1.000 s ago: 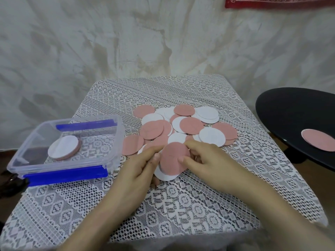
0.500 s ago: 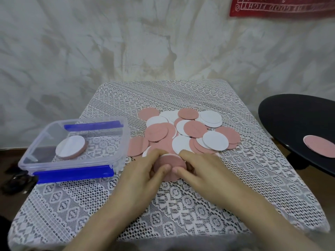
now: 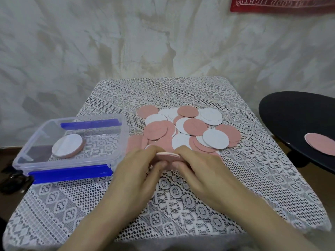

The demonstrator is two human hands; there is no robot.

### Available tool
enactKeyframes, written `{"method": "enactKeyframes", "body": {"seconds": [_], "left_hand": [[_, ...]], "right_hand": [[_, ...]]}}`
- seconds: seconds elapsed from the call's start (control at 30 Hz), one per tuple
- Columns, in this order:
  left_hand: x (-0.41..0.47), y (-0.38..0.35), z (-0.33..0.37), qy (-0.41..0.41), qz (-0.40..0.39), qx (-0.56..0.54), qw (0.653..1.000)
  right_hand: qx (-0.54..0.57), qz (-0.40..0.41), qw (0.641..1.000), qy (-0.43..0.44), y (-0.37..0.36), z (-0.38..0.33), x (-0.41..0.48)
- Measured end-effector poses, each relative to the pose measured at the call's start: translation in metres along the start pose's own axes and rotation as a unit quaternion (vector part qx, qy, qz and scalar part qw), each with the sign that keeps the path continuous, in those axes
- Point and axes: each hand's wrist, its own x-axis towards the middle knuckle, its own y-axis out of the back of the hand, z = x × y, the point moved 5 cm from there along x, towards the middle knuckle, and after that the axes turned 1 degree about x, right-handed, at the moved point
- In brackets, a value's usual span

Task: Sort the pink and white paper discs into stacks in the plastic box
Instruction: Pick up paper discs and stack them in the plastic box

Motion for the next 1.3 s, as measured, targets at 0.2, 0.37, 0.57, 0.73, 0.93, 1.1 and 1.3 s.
{"method": "enactKeyframes", "body": {"seconds": [0.2, 0.37, 0.57, 0.73, 0.93, 1.1, 1.3], "left_hand": [[-0.001, -0.02, -0.008, 0.023, -0.036, 0.01, 0.999], [-0.002, -0.016, -0.007, 0.014, -0.003, -0.008, 1.0], [-0.003, -0.021, -0.012, 0.031, -0.042, -0.023, 0.998], [-0.006, -0.005, -0.009, 0.049, -0.016, -0.059, 0.997], [-0.012, 0.015, -0.011, 0.076, -0.01, -0.069, 0.995], [-0.018, 0.032, -0.017, 0.093, -0.037, -0.067, 0.993], [-0.023, 0.063, -0.032, 0.114, -0.046, -0.171, 0.978]], "right_hand": [[-0.059, -0.056, 0.996, -0.023, -0.012, 0.004, -0.003], [-0.041, 0.003, 0.999, -0.002, -0.005, 0.0, -0.001], [-0.056, -0.046, 0.997, -0.026, -0.017, 0.002, -0.002], [0.026, -0.004, 0.999, -0.02, -0.007, -0.002, 0.0], [0.089, 0.037, 0.995, -0.003, -0.005, -0.011, 0.006], [0.147, 0.046, 0.988, -0.004, -0.004, -0.022, 0.016], [0.196, 0.027, 0.98, 0.015, -0.009, -0.047, 0.046]]}}
